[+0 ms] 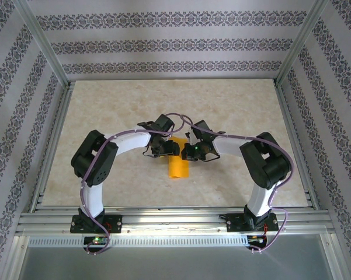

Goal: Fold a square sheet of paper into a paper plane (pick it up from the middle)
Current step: Hold the square sheet of paper at the center of the table, then fold the square sheet of paper in half at the center of the table.

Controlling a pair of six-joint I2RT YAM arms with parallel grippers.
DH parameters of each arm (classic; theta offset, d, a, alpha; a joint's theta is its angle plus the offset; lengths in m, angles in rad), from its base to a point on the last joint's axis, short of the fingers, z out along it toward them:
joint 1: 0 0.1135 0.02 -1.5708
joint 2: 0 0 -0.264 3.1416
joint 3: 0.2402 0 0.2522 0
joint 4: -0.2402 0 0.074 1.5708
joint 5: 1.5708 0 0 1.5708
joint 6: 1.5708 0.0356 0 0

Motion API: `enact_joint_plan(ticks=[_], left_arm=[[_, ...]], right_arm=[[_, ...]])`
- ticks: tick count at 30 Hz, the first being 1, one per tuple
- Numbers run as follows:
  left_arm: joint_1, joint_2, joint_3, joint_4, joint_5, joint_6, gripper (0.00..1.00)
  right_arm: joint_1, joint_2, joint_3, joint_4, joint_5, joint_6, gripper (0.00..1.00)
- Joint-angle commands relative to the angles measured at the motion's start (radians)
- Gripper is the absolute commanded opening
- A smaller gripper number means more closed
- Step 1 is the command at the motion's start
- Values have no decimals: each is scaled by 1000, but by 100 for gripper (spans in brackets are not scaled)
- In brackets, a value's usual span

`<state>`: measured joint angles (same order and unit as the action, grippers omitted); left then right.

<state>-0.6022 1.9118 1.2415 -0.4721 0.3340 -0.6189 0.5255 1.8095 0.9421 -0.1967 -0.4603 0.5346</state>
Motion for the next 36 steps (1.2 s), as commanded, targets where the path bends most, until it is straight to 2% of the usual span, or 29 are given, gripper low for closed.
enact_joint_plan(ticks=[1, 4, 7, 10, 14, 18, 24, 36], left_arm=[[12, -100, -43, 67, -28, -45, 59], [35, -181, -99, 113, -33, -71, 59], [57, -250, -170, 224, 27, -91, 54], [79, -281, -238, 374, 135, -120, 39], [91, -258, -289, 540, 266, -181, 14], [91, -217, -316, 645, 335, -235, 3], [90, -166, -356, 745, 372, -281, 0], [88, -100, -373, 722, 374, -251, 0]], right_arm=[[-28, 58, 11, -170, 78, -112, 0], [-43, 70, 33, -197, 70, -141, 0], [-45, 78, 48, -211, 67, -153, 0], [-44, 86, 49, -207, 55, -144, 0], [-42, 88, 44, -202, 61, -132, 0], [-45, 82, 33, -201, 71, -126, 0], [-45, 80, 21, -195, 73, -117, 0], [-46, 79, 20, -195, 74, -110, 0]])
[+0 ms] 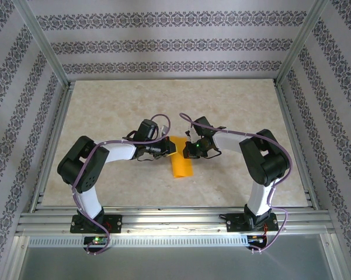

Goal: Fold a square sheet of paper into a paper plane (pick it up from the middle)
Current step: Fold the square sheet of paper in half at the center of the table.

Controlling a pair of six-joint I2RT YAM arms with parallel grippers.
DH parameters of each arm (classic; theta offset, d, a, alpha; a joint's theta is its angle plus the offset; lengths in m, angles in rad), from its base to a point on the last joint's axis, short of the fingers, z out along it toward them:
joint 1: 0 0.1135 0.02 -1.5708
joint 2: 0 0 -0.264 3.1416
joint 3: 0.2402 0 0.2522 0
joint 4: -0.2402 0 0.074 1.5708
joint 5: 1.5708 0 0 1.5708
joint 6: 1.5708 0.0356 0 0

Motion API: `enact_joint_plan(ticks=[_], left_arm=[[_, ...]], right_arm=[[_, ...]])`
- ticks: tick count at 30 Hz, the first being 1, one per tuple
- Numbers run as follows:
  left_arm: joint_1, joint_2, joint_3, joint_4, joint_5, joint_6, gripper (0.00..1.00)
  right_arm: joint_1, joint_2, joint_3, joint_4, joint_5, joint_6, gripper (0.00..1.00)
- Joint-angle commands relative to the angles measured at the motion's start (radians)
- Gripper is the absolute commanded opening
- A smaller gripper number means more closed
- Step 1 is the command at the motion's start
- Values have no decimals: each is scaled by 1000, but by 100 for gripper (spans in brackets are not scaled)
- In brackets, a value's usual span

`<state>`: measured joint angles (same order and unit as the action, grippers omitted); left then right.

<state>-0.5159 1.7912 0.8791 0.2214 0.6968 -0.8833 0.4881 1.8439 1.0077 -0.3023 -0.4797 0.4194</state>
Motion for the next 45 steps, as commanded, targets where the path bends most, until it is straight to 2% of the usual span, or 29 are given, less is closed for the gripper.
enact_joint_plan(ticks=[1, 19, 24, 31, 36, 45], left_arm=[[2, 26, -17, 33, 11, 14, 0], [1, 64, -55, -221, -165, 204, 1], [0, 5, -34, -218, -136, 174, 5], [-25, -101, -20, -175, -72, 35, 6], [-56, -64, -16, -123, -46, -15, 6], [-63, 10, -67, -153, -116, 9, 6]], right_arm=[[-9, 46, -46, -89, 93, 5, 0], [-8, 44, -76, -77, 103, 18, 0], [-8, 37, -83, -78, 109, 21, 0], [-8, 28, -83, -79, 112, 22, 0], [-8, 29, -86, -78, 105, 22, 0], [-9, 28, -91, -87, 107, 13, 0]])
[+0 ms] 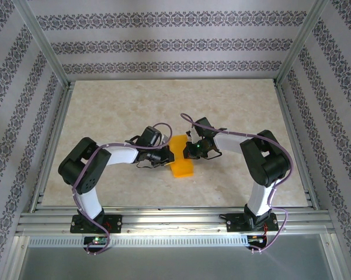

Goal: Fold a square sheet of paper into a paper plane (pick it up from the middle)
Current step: Fold the square sheet of paper in half at the center of the table.

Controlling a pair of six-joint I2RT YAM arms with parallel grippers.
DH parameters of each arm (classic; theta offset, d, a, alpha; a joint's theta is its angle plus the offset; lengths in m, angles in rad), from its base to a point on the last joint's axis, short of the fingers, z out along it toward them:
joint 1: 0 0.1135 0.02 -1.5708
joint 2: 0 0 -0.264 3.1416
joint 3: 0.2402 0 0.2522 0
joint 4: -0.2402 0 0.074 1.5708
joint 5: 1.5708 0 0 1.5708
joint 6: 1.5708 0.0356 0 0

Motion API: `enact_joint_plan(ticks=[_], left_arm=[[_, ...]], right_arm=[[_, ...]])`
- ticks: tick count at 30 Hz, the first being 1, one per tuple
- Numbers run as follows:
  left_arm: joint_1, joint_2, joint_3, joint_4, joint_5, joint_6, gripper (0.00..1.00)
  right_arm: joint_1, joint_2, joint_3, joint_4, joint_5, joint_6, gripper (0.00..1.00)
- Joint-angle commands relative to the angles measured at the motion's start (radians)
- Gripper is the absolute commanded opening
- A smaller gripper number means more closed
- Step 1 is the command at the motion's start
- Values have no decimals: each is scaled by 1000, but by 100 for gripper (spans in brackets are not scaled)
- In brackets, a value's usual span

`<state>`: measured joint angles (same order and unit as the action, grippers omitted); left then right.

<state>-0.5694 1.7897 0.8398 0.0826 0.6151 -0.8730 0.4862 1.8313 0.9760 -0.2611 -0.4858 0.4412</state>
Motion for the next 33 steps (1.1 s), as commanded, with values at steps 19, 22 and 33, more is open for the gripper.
enact_joint_plan(ticks=[19, 22, 33], left_arm=[[-75, -79, -34, 109, -52, -38, 8], [-76, -50, -40, 106, -53, -50, 8], [-79, -45, -153, 47, -69, -25, 8]], right_arm=[[-8, 39, -54, -129, 117, -3, 0], [-7, 40, -56, -128, 118, -2, 0], [-9, 42, -66, -122, 121, -2, 0]])
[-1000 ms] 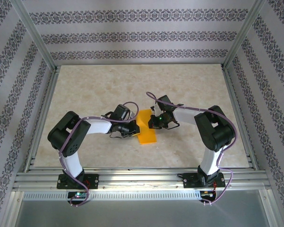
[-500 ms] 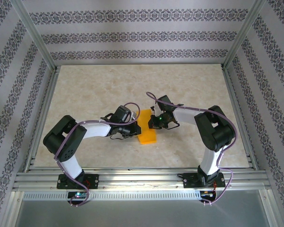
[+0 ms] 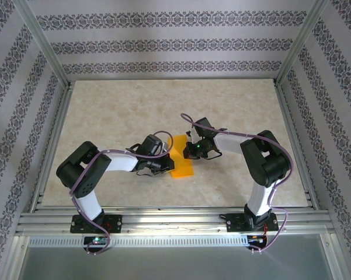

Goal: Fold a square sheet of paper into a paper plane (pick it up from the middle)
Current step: Fold the square sheet of paper in half at the center of the table.

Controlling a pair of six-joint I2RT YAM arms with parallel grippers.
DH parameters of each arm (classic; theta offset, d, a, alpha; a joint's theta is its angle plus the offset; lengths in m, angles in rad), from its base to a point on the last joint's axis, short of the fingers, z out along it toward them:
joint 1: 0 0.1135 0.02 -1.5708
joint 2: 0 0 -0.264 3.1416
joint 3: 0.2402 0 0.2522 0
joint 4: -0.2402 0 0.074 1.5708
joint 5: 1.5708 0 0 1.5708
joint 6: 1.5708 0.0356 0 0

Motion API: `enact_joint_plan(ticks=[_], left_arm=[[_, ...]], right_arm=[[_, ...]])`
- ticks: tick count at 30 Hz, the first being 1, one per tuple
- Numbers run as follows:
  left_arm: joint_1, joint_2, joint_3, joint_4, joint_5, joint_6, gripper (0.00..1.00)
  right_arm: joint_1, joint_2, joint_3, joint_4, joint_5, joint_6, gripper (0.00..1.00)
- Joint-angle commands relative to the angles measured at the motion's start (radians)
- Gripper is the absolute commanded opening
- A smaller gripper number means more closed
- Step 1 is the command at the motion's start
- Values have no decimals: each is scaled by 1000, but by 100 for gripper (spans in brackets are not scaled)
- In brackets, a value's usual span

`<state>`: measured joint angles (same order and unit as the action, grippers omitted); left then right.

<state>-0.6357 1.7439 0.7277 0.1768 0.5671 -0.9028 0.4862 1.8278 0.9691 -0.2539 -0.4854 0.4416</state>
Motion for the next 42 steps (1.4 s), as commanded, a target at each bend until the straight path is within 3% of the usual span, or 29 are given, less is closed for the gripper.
enact_joint_plan(ticks=[1, 8, 16, 24, 36, 42], left_arm=[[-13, -10, -50, -59, -28, 9, 8], [-28, -88, -2, -119, -12, 50, 9], [-41, -83, 12, 55, 12, -91, 10], [-62, -11, -17, 37, 26, -78, 10], [-77, -103, -101, -111, -41, -12, 10], [-82, -155, -59, -50, -23, -40, 11]], right_arm=[[-9, 45, -58, -130, 124, -3, 0], [-11, 41, -60, -132, 123, -3, 0], [-11, 39, -62, -128, 125, 1, 0], [-11, 40, -67, -127, 125, 0, 0], [-16, 34, -74, -124, 130, -2, 0], [-15, 34, -72, -127, 130, -1, 0]])
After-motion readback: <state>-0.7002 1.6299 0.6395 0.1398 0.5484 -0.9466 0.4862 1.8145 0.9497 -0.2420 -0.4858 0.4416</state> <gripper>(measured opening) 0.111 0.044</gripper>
